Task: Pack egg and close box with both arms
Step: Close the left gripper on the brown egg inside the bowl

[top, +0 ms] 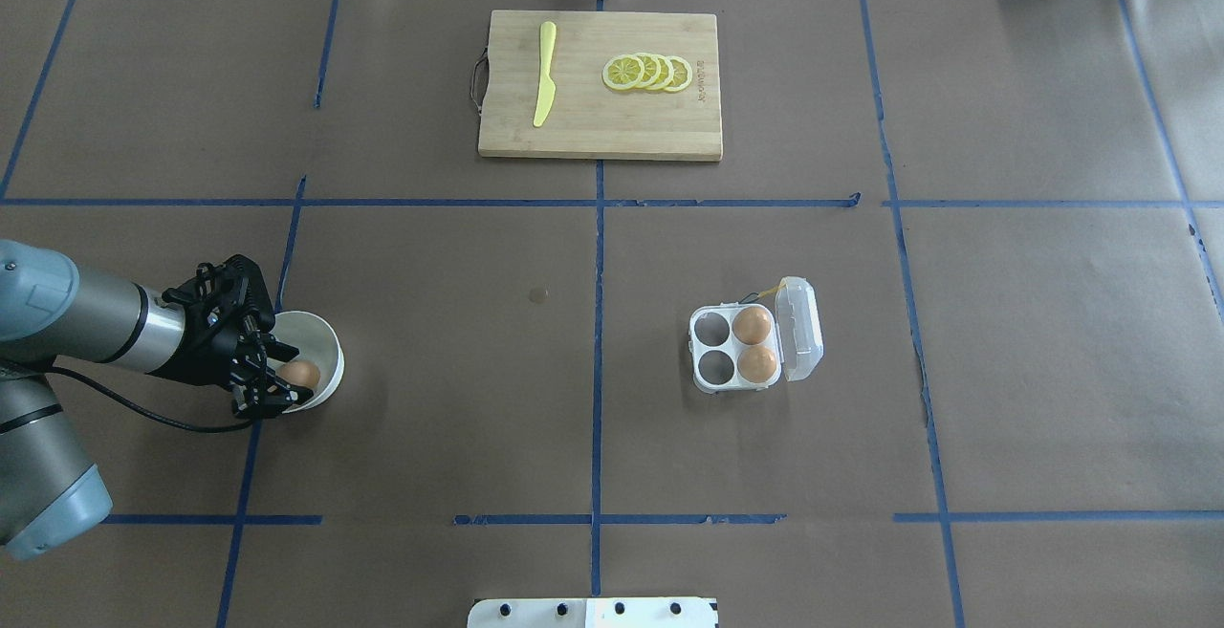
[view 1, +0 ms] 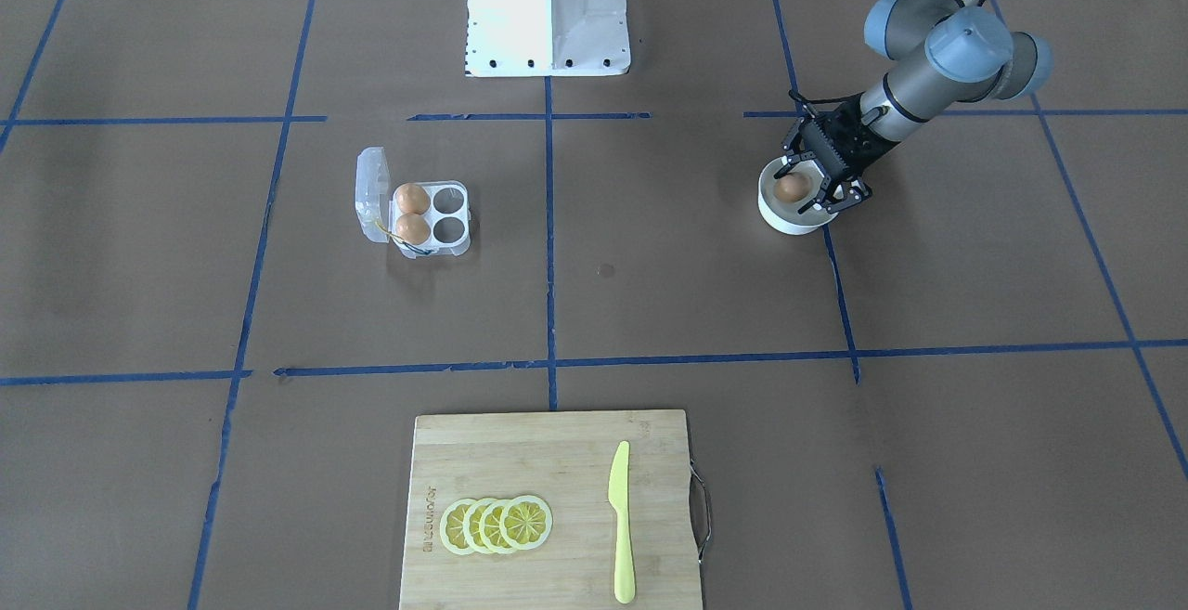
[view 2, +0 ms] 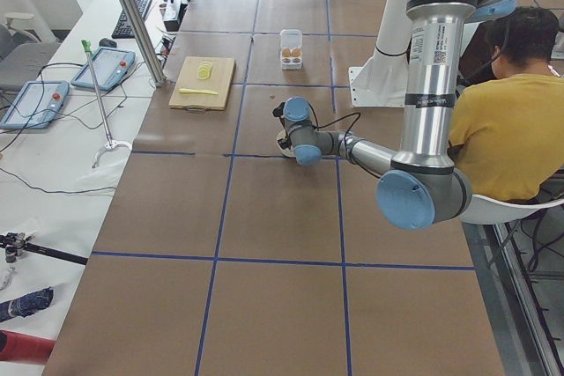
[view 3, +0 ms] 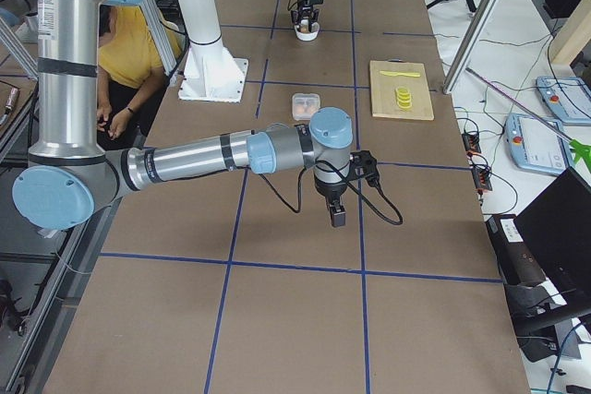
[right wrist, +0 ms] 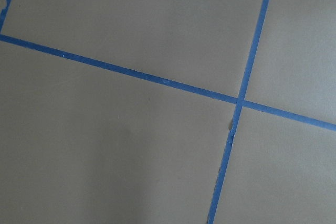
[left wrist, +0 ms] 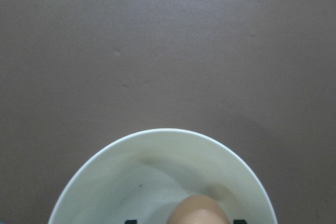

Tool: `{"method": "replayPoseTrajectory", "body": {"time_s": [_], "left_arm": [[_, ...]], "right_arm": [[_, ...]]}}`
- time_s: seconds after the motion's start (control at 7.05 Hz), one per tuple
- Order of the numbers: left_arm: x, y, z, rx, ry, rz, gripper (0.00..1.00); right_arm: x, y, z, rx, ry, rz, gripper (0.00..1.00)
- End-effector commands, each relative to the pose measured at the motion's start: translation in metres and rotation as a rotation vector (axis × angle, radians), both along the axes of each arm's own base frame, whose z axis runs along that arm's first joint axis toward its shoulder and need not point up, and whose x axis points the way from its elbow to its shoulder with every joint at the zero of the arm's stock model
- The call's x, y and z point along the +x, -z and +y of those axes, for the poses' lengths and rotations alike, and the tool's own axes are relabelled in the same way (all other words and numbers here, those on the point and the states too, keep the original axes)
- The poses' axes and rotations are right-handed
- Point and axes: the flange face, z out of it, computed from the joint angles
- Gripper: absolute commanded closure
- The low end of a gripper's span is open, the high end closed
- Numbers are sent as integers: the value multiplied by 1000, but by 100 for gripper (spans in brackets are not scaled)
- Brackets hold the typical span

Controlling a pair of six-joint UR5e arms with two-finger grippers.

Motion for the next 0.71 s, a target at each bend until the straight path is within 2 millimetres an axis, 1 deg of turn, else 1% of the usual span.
{"method": "replayPoseTrajectory", "body": {"time_s": [0.0, 0.14, 0.28, 0.43, 0.57], "left_arm": [[0, 0, 0, -2, 0, 0, 54], [-3, 4, 1, 4, 3, 6, 74], [-3, 4, 1, 3, 2, 6, 91], [-5, 14, 0, 19, 5, 26, 98], [-14, 33, -3, 65, 20, 86, 97]], "right_arm": [[0, 0, -1, 1, 0, 0, 0], [0, 1, -1, 3, 0, 0, 0], [0, 1, -2, 3, 0, 0, 0], [0, 1, -2, 3, 0, 0, 0], [0, 2, -2, 4, 0, 0, 0]]}}
